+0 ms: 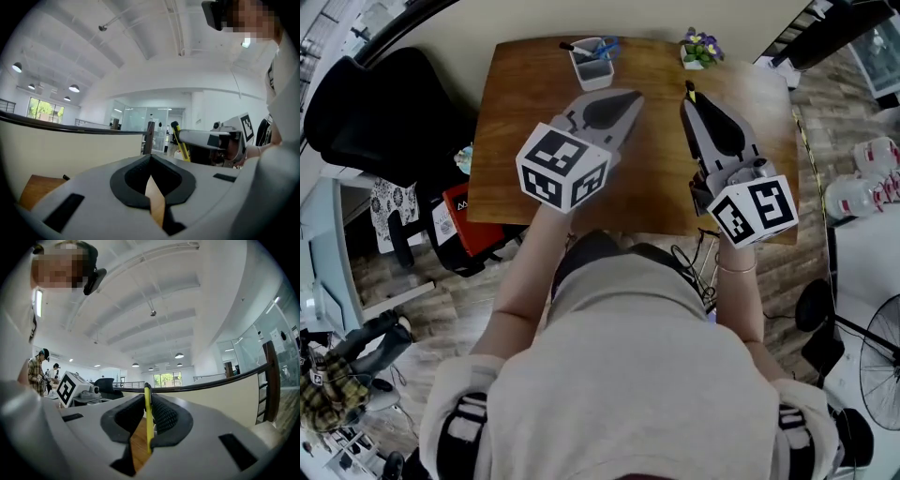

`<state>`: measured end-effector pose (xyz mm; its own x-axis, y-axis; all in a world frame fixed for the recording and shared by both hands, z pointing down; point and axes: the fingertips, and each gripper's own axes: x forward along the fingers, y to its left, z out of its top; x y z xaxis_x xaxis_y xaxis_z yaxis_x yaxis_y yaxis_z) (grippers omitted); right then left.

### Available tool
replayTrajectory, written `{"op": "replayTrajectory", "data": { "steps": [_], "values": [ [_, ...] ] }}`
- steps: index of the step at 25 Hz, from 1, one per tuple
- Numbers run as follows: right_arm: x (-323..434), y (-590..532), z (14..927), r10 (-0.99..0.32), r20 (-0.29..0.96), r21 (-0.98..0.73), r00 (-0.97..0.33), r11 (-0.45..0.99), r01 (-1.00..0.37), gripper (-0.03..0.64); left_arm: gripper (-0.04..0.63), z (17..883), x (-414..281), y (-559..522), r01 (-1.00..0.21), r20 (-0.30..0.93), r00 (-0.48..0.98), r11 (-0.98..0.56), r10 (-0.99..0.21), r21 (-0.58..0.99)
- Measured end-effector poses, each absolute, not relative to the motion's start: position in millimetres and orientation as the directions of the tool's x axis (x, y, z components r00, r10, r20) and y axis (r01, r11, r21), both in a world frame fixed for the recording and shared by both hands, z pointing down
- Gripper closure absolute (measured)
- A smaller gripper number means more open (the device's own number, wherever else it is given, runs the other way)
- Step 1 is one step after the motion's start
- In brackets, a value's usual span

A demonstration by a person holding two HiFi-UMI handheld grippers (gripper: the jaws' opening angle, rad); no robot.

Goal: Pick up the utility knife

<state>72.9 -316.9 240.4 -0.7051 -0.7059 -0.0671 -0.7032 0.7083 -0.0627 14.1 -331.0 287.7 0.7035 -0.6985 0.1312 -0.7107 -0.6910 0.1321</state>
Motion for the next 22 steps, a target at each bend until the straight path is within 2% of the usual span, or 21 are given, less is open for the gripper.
{"op": "replayTrajectory", "data": {
  "steps": [5,17,22],
  "values": [
    [79,-313,253,-0.703,-0.055,-0.091,-0.709,0.711,-0.698,0.554,0.581,277,31,-328,-0.677,0.124,0.736,-0.729,-0.666,0.098],
    [94,-292,260,-0.701,-0.126,-0.122,-0.702,0.713,-0.691,0.554,0.581,287,61,-309,-0.606,0.119,0.795,-0.787,-0.595,0.117],
    [99,-287,264,-0.698,-0.137,-0.139,-0.703,0.716,-0.684,0.554,0.581,302,70,-304,-0.608,0.173,0.792,-0.785,-0.586,0.123]
  ]
}}
